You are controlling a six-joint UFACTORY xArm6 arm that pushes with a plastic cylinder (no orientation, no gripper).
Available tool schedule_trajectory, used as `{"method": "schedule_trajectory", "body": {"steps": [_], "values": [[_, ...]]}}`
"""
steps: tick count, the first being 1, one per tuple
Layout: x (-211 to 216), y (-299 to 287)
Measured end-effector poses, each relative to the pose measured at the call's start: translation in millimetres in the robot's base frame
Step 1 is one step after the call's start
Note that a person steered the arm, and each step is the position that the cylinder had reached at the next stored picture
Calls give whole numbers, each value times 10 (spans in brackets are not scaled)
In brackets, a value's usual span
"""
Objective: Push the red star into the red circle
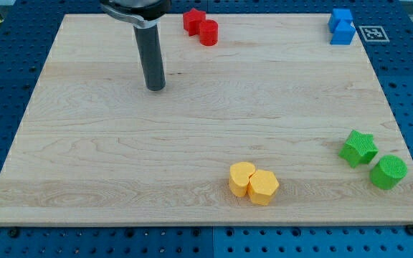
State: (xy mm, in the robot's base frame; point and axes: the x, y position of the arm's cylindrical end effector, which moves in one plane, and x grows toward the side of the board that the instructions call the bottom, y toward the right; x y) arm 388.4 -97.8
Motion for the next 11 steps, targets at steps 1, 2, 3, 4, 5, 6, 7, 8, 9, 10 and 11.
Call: {"method": "schedule_trajectory", "body": {"steps": [1, 2, 3, 4, 5, 6, 7, 8, 9, 10, 11], "values": [[-222, -290], [-590, -500], [-1105, -615], [-1616, -584], [-1790, -541], [-1955, -452], [-1971, -388], [-1966, -181], [-1966, 173], [-1957, 423], [-1951, 446]]}}
